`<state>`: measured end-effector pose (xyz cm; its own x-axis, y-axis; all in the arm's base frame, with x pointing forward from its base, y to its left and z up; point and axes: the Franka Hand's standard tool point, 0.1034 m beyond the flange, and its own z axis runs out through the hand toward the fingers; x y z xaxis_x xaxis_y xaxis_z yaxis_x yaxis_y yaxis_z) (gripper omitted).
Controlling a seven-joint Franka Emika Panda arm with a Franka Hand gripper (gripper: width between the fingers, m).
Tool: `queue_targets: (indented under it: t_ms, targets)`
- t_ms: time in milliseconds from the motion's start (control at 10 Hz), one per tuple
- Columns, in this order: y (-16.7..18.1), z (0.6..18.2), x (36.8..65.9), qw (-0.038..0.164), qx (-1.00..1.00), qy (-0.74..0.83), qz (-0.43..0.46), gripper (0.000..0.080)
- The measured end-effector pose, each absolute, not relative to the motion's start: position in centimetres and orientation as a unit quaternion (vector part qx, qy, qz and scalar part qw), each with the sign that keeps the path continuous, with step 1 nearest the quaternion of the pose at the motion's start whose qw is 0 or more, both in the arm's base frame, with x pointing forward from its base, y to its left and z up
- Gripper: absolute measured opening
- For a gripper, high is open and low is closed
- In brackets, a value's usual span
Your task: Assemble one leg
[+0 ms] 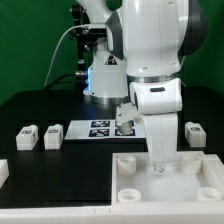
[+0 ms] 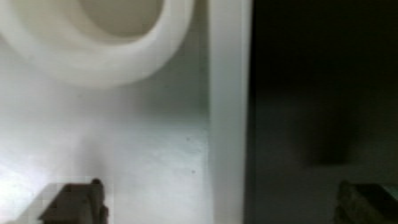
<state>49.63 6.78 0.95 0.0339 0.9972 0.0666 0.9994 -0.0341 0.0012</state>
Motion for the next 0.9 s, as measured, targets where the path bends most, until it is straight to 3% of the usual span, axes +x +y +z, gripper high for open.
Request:
queue_targets:
  t_ms: [300, 600, 900]
  targets:
    - [6.7, 1.0, 49.7, 0.022, -0.719, -0.694, -0.025, 0.0649]
    - [7.2, 3.8, 49.4, 0.011, -0.754, -0.656, -0.029, 0.0649]
    - [10.1, 6.2, 48.8, 0.008, -0.86, -0.508, -0.038, 0.0649]
